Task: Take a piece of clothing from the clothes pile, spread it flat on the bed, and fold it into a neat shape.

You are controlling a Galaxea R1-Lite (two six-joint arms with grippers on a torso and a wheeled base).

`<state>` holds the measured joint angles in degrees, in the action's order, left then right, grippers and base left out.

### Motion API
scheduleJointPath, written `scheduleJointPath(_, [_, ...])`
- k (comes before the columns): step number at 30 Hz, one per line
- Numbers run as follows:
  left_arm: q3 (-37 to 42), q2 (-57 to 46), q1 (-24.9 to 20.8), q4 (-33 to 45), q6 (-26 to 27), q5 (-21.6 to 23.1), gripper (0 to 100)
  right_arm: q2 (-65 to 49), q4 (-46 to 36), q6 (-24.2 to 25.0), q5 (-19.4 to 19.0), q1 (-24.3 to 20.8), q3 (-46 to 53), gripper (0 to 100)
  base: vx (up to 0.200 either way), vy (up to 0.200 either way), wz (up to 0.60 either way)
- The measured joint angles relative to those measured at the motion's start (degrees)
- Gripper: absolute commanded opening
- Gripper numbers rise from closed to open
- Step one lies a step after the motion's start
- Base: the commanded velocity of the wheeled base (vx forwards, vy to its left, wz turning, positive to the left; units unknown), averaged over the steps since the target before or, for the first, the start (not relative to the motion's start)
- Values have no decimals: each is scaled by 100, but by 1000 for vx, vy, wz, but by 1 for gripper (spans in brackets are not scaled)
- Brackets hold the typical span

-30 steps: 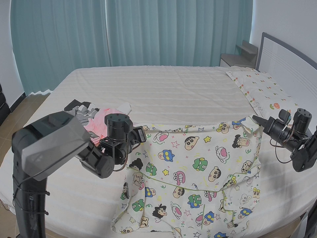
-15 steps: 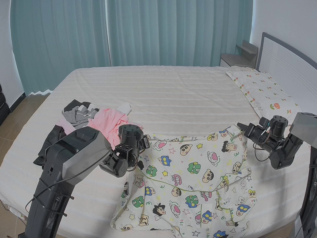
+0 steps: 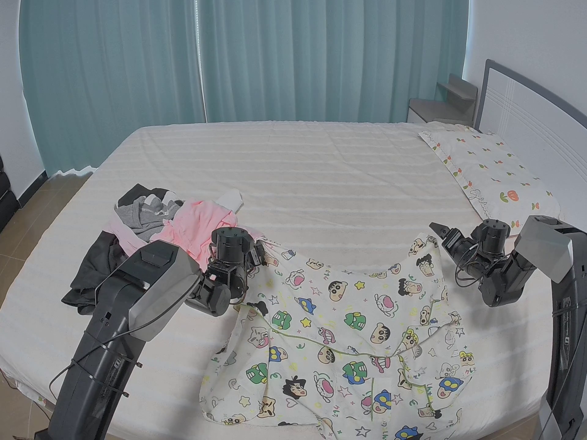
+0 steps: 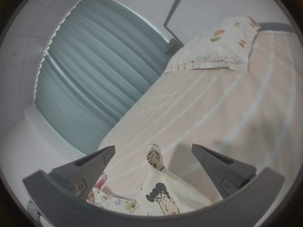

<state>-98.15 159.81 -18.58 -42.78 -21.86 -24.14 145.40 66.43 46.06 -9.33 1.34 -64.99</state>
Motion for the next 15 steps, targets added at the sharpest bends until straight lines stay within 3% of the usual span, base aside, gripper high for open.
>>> scheduleJointPath(4, [-39,23,194,20,2,-16,100,85,-161,257,150,-5,-177,100,0,0,0])
scheduleJointPath(15, [-61,-285,474,488,-94,30,100,-256,-197,222,79,150,429,100,0,0,0])
